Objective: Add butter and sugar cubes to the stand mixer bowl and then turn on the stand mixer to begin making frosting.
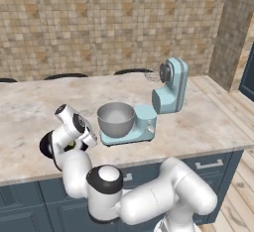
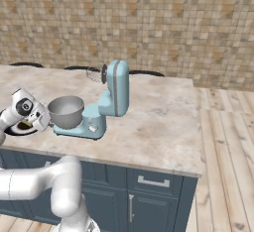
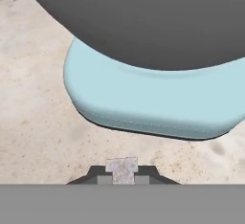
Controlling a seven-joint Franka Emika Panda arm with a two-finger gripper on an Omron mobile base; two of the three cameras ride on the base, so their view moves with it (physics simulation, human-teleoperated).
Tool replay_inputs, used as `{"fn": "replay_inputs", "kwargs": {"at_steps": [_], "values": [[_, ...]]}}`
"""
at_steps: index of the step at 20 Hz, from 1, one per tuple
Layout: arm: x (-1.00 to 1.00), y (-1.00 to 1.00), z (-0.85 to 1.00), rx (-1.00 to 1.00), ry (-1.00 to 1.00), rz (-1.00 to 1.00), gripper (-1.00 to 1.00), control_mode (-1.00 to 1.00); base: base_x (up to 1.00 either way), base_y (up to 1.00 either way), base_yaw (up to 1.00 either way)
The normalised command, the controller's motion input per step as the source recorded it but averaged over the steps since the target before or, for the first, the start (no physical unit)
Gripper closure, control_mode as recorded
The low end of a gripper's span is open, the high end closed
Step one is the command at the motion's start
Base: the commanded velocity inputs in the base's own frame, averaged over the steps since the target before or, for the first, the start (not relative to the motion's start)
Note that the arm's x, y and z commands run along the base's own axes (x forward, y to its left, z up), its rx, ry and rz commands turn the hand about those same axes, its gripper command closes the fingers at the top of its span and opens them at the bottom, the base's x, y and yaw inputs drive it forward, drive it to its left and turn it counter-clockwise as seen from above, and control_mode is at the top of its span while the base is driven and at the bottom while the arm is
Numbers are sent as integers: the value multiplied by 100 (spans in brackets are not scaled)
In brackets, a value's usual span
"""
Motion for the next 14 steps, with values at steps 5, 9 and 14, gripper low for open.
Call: {"fn": "replay_inputs", "kwargs": {"at_steps": [5, 9, 14], "values": [[-36, 5, 41, 2, 0, 0, 100, -100, 0, 0, 0], [-45, 23, 97, 8, -1, 0, 100, -100, 0, 0, 0], [-45, 20, 100, 8, 0, 0, 100, -100, 0, 0, 0]]}}
